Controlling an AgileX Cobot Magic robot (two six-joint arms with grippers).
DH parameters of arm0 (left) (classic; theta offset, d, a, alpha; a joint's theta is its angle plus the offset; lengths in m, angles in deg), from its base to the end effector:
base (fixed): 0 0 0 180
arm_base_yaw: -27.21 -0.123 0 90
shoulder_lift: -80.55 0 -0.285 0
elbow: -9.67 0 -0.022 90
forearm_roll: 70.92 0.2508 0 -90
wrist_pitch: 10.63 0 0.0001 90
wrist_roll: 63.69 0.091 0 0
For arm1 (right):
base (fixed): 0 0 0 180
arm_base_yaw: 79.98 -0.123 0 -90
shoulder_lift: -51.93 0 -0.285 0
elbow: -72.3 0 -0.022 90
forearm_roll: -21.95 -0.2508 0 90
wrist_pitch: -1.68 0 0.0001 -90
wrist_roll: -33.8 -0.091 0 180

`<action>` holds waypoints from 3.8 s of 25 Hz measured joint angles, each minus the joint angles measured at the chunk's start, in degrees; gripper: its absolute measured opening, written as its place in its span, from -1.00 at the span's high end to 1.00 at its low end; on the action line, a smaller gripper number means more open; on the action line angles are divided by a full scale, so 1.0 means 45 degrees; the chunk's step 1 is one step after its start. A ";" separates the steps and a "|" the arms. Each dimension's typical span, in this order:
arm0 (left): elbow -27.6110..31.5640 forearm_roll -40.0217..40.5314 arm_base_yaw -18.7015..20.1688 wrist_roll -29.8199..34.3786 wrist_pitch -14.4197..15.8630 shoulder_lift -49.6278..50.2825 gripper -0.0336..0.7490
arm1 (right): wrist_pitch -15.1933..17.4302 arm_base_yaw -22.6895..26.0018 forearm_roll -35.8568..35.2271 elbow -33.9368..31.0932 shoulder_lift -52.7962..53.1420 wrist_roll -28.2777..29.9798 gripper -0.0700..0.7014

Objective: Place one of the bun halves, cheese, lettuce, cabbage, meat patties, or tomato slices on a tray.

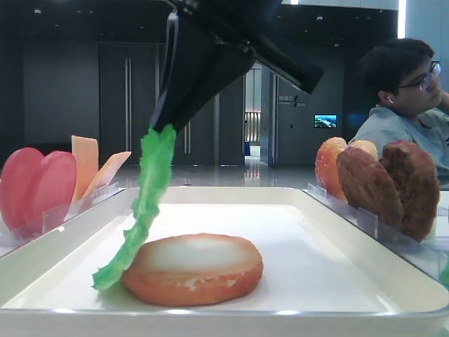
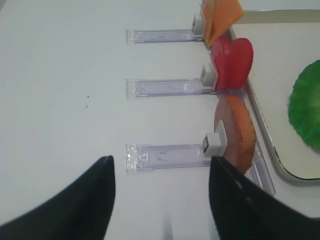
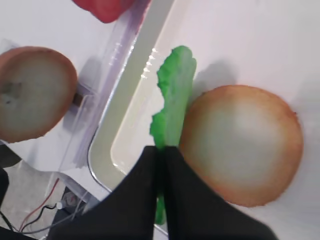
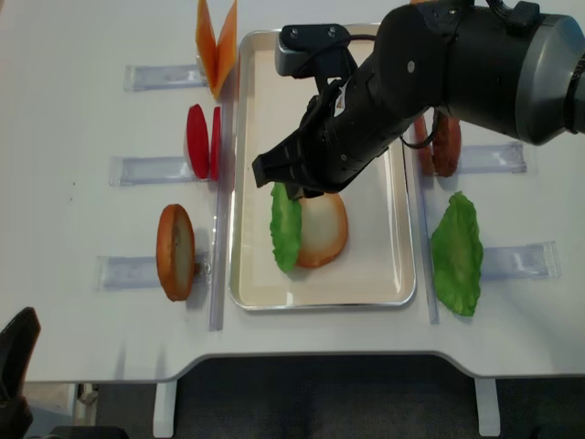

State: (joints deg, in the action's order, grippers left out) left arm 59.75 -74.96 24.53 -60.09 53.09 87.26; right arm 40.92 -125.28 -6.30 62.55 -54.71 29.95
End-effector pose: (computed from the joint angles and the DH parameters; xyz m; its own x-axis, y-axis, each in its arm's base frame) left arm -0.0067 -0.0061 0.2660 -0.5058 0.0079 -0.8626 0.0237 0.9997 -0.0048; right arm 0.2314 0.2726 0.2275 -0.9026 -0.3080 -0.3008 -0.4185 0.7916 0.4452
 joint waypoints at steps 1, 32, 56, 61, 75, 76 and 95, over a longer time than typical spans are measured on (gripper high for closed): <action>0.0000 0.0000 0.0000 0.0000 0.0000 0.0000 -0.24 | 0.0116 0.0003 0.0358 0.0000 0.0000 -0.0195 0.79; 0.0000 0.0000 0.0000 0.0000 0.0000 0.0000 -0.24 | 0.0882 0.0017 0.3592 -0.0024 -0.0376 -0.2039 0.79; 0.0000 0.0000 0.0000 0.0054 0.0000 0.0000 -0.24 | 0.1702 0.0017 0.5413 -0.0038 -0.0424 -0.3707 -0.44; 0.0000 0.0000 0.0000 0.0054 0.0000 0.0000 -0.24 | 0.2374 0.0017 0.5891 0.0236 -0.0424 -0.4233 -0.44; 0.0000 0.0000 0.0000 0.0068 0.0000 0.0000 -0.24 | 0.5727 0.0017 0.6276 0.2438 -0.0424 -0.4349 -0.44; 0.0000 0.0000 0.0000 0.0068 0.0000 0.0000 -0.24 | 0.6026 0.0017 0.6276 0.2604 -0.0424 -0.4349 -0.44; 0.0000 0.0000 0.0000 0.0082 -0.0005 0.0000 -0.24 | 0.6794 0.0744 0.7156 0.4836 0.0064 -0.3784 -0.44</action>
State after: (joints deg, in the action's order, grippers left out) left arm 59.75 -74.96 24.53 -59.72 53.07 87.26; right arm 71.50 -121.93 25.91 84.31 -54.42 12.92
